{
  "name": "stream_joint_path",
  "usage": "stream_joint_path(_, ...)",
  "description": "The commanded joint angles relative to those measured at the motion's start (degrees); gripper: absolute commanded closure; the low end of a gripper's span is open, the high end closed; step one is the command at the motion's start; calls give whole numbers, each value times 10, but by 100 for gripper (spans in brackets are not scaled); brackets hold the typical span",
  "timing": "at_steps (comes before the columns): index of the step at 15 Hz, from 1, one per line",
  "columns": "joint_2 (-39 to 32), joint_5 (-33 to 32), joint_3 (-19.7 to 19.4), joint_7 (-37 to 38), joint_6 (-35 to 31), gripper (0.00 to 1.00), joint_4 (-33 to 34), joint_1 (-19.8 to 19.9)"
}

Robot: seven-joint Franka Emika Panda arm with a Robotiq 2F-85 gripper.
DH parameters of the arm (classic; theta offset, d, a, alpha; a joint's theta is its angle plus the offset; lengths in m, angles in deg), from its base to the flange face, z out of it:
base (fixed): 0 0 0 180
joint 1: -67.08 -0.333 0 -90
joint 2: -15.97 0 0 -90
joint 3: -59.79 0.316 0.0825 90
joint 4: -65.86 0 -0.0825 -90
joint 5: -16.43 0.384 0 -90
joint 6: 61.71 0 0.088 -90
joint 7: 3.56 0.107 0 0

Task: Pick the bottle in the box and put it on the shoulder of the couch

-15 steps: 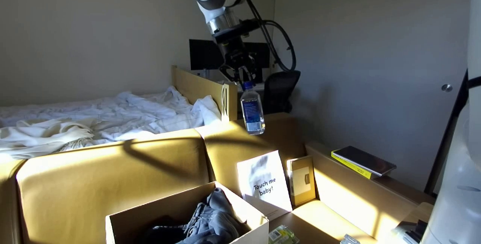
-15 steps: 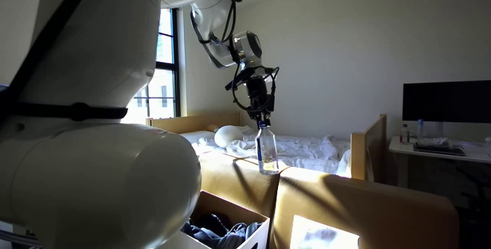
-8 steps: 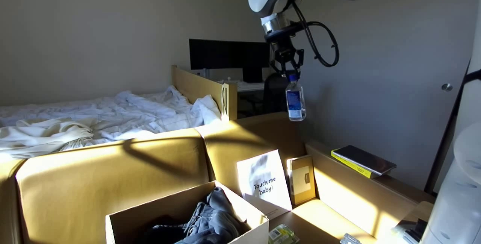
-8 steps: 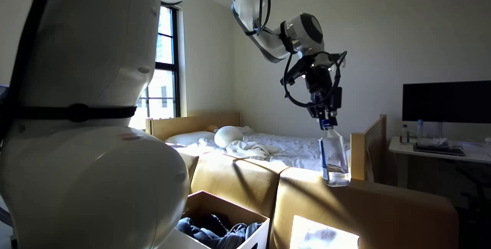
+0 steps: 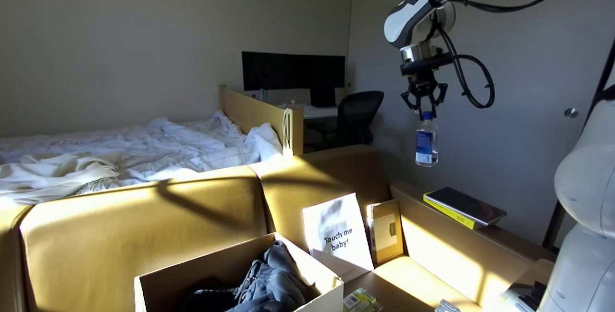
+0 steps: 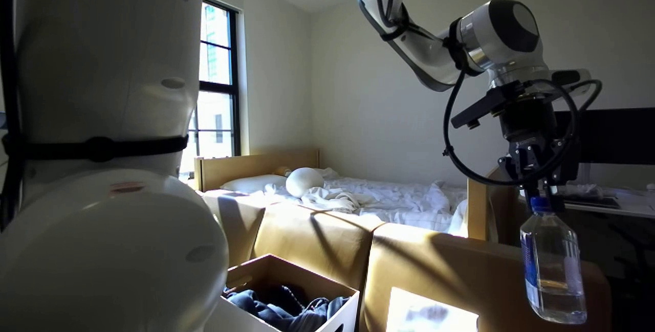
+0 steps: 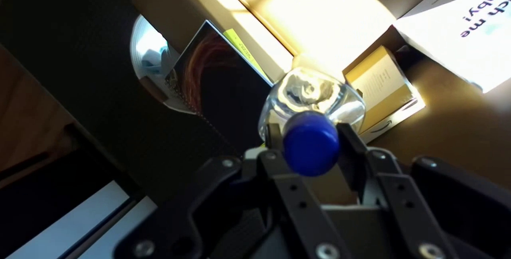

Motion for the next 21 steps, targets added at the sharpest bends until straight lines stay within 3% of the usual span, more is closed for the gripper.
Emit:
stream_joint_path(1,12,-8,17,2,1,86,-18,-9)
stream_joint_path(4,36,-72,48,36,-19,86,-62,-40)
stream_joint_path(5,6,-41,35,14,-2,63,-22,-23)
stream_joint_path(7,9,-55,50,29,-3,63,-35,-39)
stream_joint_path(8,10,-57,53,31,-3,86,-37,-43)
stream_joint_path(15,-107,32,-13,43,22,86,149,24)
stream_joint_path(18,-173,98,-32,70,-3,86,222,53)
stream_joint_path(21,-244,145,-37,115,-85,87,276,68)
